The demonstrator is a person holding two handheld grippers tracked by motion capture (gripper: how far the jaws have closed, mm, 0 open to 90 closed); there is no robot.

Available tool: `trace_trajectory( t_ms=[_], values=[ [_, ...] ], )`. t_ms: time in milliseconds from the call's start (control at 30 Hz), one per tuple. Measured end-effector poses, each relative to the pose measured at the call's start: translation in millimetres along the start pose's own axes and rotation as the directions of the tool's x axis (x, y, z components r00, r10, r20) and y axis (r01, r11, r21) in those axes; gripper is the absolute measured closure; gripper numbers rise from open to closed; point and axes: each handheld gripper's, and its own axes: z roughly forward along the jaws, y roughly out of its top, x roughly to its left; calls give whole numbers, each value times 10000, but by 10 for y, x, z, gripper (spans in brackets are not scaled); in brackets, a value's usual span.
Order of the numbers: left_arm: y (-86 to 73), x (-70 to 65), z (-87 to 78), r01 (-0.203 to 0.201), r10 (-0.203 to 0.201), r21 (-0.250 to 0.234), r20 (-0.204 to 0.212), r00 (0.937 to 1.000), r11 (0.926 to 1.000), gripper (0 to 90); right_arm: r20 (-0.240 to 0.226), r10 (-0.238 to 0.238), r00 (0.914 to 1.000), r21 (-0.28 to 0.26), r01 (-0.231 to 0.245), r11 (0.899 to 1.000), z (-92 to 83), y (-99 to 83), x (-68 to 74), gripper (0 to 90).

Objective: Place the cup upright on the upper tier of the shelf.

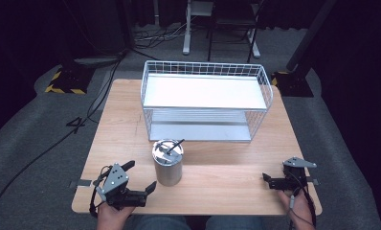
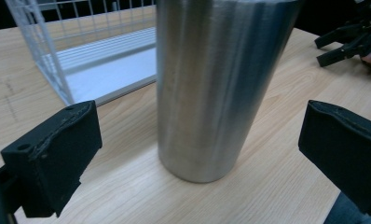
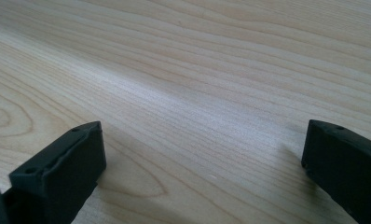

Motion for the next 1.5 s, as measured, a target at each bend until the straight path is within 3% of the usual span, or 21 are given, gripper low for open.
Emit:
trace_trajectory(
  t_ms=[133,233,400,500,667,767,1133,1333,1500],
  values=[
    [44,-42,48,-43,45,-97,187,9998,9999,0,25,25,10000,-12,-25,10000,0,-2,3,0],
    [71,-80,100,-267,268,-99,61,9996,9996,0,48,43,10000,-8,-43,10000,-2,-3,5,0],
    [99,-124,198,-115,117,-251,101,9999,9996,0,46,51,10000,-10,-51,10000,-2,-3,6,0],
    [108,-125,229,-64,67,-301,94,9999,9995,0,45,52,10000,-9,-52,10000,-2,-3,6,0],
    [120,-126,323,357,-358,-509,-13,9994,9981,0,48,48,10000,-8,-48,10000,-2,-3,6,0],
    [137,-138,387,181,-187,-595,-102,9998,9981,0,48,43,10000,-10,-43,10000,-2,-4,5,0],
    [151,-99,552,338,-344,-798,-63,9994,9962,0,49,48,10000,-7,-48,10000,-2,-4,6,0],
    [170,-105,687,132,-127,-799,59,9999,9967,0,50,48,10000,-8,-48,10000,-2,-4,6,0],
    [176,-94,755,179,-172,-872,88,9998,9960,0,49,43,10000,-9,-43,10000,-2,-4,5,0]
  ],
)
